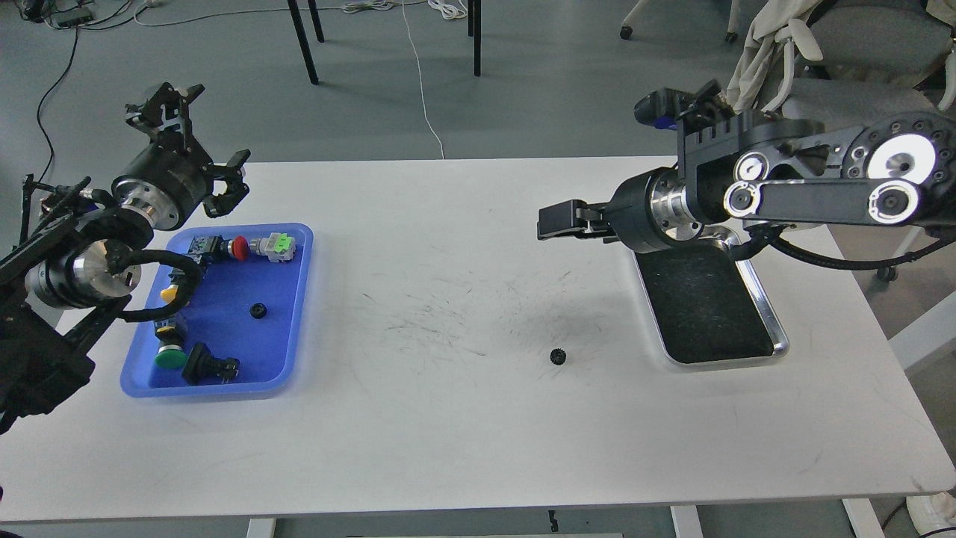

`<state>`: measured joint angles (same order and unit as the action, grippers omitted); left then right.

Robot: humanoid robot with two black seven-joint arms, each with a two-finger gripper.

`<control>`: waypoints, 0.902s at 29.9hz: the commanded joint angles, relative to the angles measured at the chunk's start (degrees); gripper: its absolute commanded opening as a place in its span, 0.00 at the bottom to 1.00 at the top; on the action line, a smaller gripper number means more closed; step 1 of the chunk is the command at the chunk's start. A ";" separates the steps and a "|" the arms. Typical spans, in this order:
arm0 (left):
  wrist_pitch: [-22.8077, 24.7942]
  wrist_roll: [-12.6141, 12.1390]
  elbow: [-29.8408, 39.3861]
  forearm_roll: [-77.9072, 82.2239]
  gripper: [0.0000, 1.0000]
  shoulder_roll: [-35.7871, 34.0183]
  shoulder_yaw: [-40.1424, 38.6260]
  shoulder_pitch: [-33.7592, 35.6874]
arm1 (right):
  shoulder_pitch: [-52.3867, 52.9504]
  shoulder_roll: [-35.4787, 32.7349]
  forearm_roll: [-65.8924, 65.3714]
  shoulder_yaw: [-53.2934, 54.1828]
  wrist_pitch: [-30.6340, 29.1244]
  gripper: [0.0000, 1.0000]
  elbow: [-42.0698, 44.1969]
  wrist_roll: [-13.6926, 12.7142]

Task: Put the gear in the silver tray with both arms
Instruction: 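Move the right gripper over the black gear on the table, then lower the right gripper and grasp the black gear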

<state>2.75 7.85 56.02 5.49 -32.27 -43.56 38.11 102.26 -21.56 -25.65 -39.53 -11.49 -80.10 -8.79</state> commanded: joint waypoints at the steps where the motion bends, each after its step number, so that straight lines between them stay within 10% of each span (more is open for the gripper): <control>1: -0.03 0.33 -0.73 1.89 0.98 0.10 0.14 -0.49 | 0.30 4.06 -2.02 -3.53 -3.08 0.99 0.12 -0.70; 27: -0.11 2.88 -1.08 5.59 0.98 -0.51 0.14 -3.04 | -10.15 20.50 -7.30 -8.02 -4.59 0.98 10.58 -0.61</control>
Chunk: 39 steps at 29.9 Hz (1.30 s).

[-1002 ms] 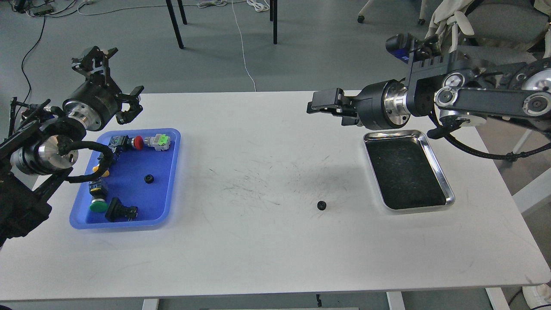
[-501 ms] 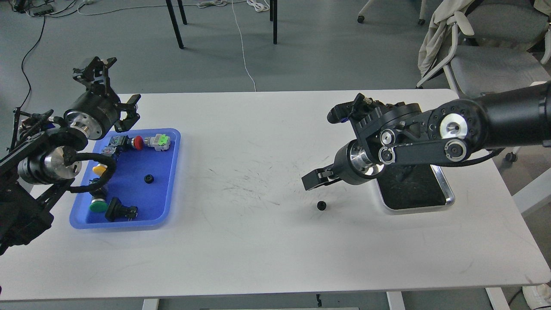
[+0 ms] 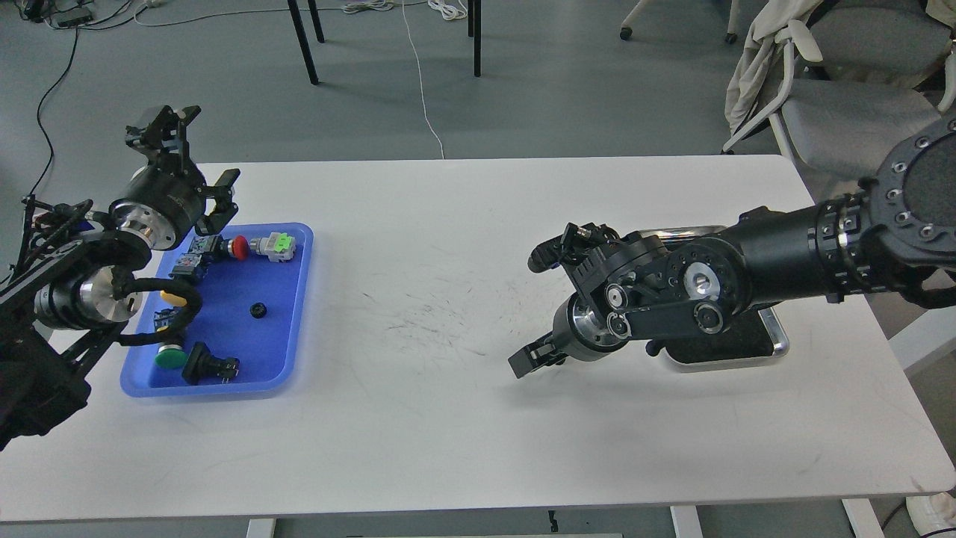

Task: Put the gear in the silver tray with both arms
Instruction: 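Lower the right gripper and grasp the black gear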

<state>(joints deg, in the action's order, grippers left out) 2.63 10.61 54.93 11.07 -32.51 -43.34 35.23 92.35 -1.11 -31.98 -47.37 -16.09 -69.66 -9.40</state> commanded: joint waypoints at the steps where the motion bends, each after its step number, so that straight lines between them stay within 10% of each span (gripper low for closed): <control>1: 0.01 0.12 0.00 0.00 0.98 -0.36 -0.08 -0.16 | -0.33 0.05 -1.51 -0.27 0.01 0.98 0.14 -0.01; 39: 0.01 1.96 0.00 0.00 0.98 -1.33 -0.26 -0.25 | -2.61 1.11 -2.21 -3.52 -0.17 0.38 3.92 0.08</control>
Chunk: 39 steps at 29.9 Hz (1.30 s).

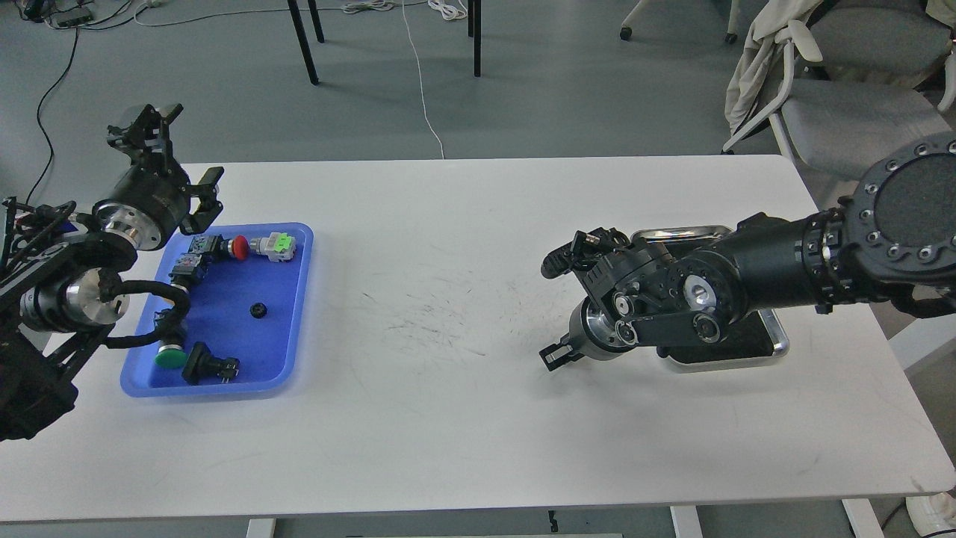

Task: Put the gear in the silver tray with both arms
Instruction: 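Lower the right gripper and grasp the black gear, then lift the gear with the right gripper and swing it up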

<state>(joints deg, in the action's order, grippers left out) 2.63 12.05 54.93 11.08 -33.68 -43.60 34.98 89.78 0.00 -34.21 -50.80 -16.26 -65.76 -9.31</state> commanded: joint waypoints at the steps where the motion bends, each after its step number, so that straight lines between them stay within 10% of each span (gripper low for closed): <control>1: 0.00 0.69 0.00 0.00 0.98 -0.33 0.00 0.00 | -0.13 0.00 0.02 0.00 0.00 0.32 0.02 -0.01; 6: 0.00 0.78 0.00 0.00 0.98 -0.42 0.01 0.00 | 0.04 0.00 0.02 0.09 0.00 0.02 0.10 0.25; 13: 0.00 0.78 0.00 0.00 0.98 -1.03 0.00 0.00 | 4.68 0.00 0.81 4.29 0.09 0.02 0.02 0.52; 20: 0.00 0.69 0.00 0.08 0.98 -1.21 -0.08 0.00 | 14.36 -14.03 0.90 18.86 1.23 0.02 -0.69 1.57; 39: 0.00 0.43 -1.06 0.08 0.98 -2.79 0.00 0.00 | 3.48 -33.56 -0.07 42.45 3.52 0.02 -0.60 3.33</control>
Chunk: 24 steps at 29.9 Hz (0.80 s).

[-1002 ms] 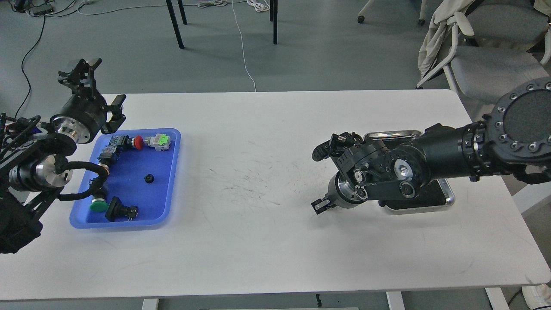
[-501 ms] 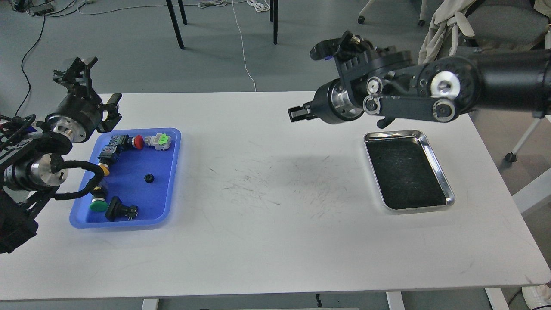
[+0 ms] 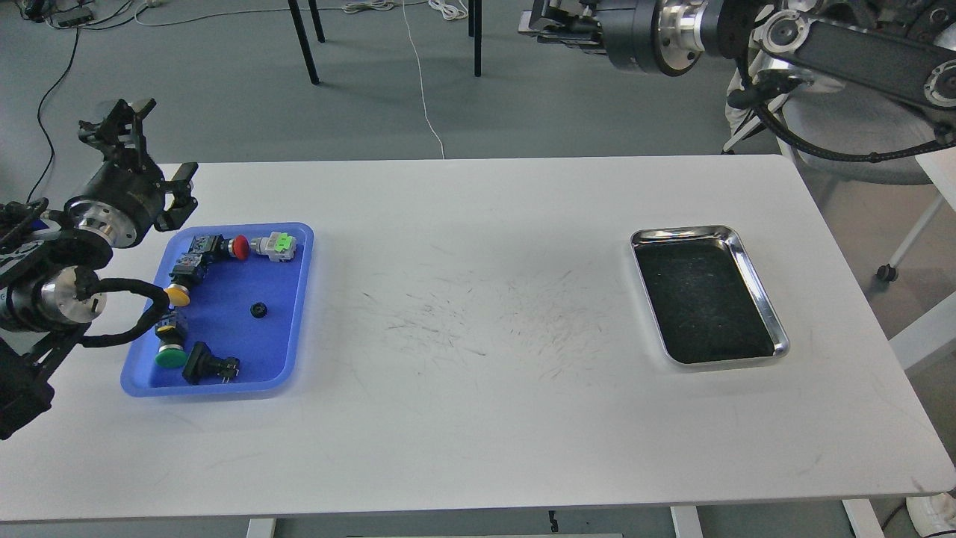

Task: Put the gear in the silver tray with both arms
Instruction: 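Lift the gear with the right gripper and swing it up, then lower the gear into the silver tray and open the right gripper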

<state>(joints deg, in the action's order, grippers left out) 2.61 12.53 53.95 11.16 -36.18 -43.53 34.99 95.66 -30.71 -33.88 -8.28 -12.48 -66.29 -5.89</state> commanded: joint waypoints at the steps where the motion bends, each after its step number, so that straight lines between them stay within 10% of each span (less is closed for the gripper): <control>1: 0.02 -0.05 -0.07 0.00 0.98 -0.73 0.03 -0.01 | -3.20 -4.26 -0.83 -0.24 -0.53 0.02 0.02 0.00; 24: 0.02 -0.14 -0.07 0.00 0.98 -1.08 0.29 -0.01 | -23.06 -16.05 -18.23 -0.07 -0.62 0.02 0.82 0.53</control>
<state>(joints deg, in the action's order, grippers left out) 2.64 12.39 53.87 11.16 -37.27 -43.21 34.99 75.21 -46.70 -49.96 -8.34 -13.55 -65.68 -5.35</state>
